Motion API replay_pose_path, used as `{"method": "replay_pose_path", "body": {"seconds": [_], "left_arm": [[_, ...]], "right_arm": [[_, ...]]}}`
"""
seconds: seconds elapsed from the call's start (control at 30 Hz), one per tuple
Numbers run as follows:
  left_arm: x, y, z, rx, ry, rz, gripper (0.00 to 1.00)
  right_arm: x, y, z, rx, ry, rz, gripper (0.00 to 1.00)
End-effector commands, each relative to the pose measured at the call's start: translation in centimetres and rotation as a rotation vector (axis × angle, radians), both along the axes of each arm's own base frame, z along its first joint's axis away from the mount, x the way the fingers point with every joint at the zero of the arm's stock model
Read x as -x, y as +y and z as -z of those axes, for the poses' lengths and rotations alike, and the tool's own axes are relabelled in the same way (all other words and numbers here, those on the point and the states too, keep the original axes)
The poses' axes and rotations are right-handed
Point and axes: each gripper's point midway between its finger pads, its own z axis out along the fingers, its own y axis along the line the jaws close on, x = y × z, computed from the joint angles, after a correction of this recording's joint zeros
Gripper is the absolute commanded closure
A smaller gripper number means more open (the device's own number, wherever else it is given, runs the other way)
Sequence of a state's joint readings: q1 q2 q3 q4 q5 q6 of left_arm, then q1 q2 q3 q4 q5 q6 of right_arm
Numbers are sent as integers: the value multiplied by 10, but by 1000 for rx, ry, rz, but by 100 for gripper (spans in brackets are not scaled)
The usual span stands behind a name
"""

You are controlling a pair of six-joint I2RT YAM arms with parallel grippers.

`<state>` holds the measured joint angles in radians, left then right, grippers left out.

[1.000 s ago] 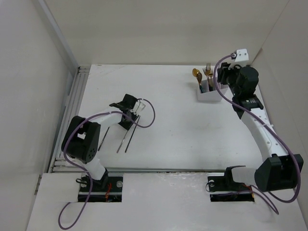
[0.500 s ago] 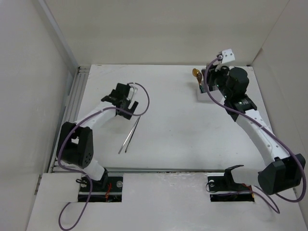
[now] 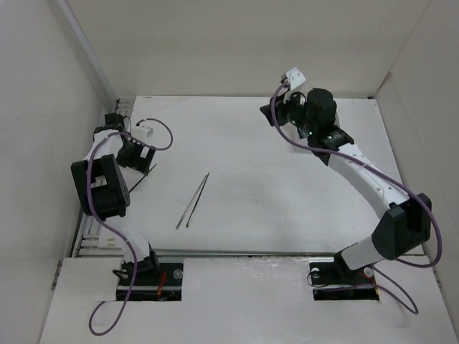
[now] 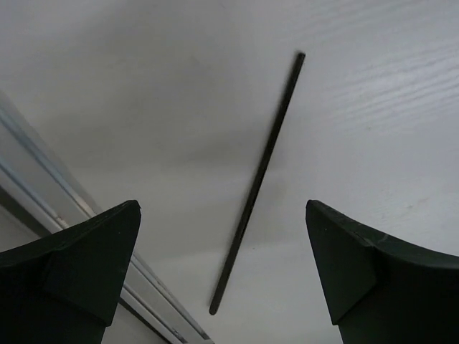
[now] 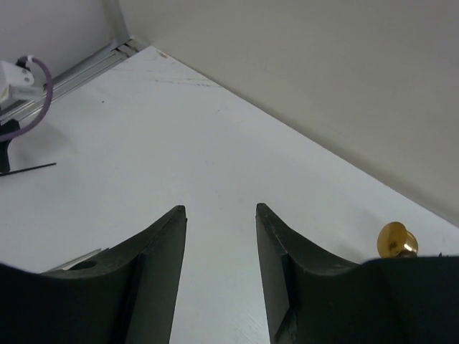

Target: Sort the eating utensils into containers

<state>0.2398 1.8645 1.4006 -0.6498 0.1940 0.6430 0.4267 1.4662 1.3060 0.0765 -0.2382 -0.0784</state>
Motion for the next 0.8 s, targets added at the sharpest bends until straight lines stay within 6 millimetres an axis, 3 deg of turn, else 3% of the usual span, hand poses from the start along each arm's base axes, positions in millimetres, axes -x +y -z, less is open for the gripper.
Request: {"method": "replay_pose_path", "body": {"seconds": [0.0,0.03,0.07,0.2,0.3,0.33,0.4,0.5,0.63,0.7,0.73,0.77], "left_arm": [[31,-4,27,46,135,169,0],[31,-4,31,53,156,169,0],[27,9,35,19,154,132,0],[24,33,57,-44,189,60,0],[23,46,66,-112,185,44,7],[22,48,68,-127,182,40,11],[26,50,73,-139,189,46,32],[27,47,73,-124,192,60,50],[27,40,74,-87,186,89,55],[24,33,75,-78,180,113,63],[23,30,75,-79,180,123,71],[23,30,75,-79,180,123,87]], "right_arm": [[-4,11,-44,-33,-109,-53,51],[-10,14,-40,-22,-105,-54,51],[-13,15,-40,-22,-105,-54,51],[-25,17,-51,-31,-126,-54,51],[-30,19,-46,-27,-116,-54,51],[-31,18,-50,-30,-124,-45,51],[-32,17,-51,-30,-124,-34,51],[-30,23,-46,-33,-110,-29,51],[-20,31,-45,-33,-108,-12,51],[-16,32,-46,-34,-109,0,51],[-13,37,-41,-29,-100,-12,51],[-10,36,-48,-36,-112,3,51]]}}
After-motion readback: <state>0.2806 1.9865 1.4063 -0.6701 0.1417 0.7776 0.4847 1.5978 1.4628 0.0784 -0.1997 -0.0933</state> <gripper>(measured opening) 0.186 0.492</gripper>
